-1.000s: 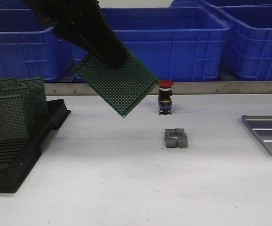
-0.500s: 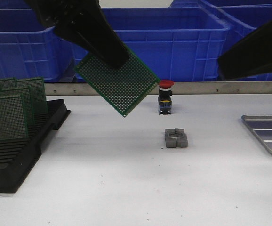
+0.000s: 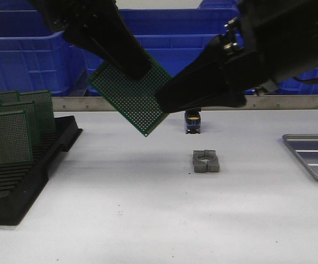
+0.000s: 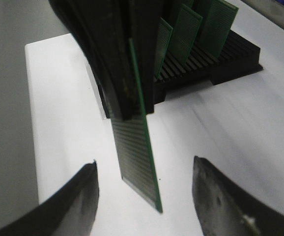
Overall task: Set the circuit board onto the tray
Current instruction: 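Bring the right gripper to the board's edge and close on it, then release the left gripper and carry the board toward the silver tray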
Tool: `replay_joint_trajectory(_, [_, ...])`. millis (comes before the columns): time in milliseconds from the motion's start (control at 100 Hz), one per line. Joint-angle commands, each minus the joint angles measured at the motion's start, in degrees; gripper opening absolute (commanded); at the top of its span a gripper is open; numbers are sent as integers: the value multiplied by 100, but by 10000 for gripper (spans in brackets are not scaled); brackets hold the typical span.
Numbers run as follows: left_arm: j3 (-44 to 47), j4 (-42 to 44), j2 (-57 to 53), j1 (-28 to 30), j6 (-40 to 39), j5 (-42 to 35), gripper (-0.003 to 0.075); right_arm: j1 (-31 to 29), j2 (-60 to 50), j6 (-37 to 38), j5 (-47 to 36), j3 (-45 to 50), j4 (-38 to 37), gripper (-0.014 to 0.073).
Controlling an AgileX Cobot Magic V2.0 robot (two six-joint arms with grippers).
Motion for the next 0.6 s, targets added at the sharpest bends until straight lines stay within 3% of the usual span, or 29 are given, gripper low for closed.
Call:
replay_joint_trajectory(0, [-172, -374, -203, -34, -53, 335, -20, 120, 99, -57, 365, -335, 316, 445])
replay_joint_trajectory(90, [-172, -374, -203, -34, -53, 335, -20, 187, 268, -58, 416, -438, 341, 375])
replay_joint_trajectory(290, [-172, -374, -203, -34, -53, 242, -19, 187, 284, -58, 429, -437, 346, -52])
replay_joint_trajectory(380, [-172, -374, -203, -34, -33, 155, -1, 187, 284, -58, 496, -437, 352, -66])
replay_joint_trajectory(450, [-172, -374, -199, -34, -33, 156, 71, 187, 284, -58, 549, -437, 352, -68])
replay_joint_trajectory(590, [-172, -374, -199, -34, -33, 25, 361, 187, 284, -33, 602, -437, 352, -68])
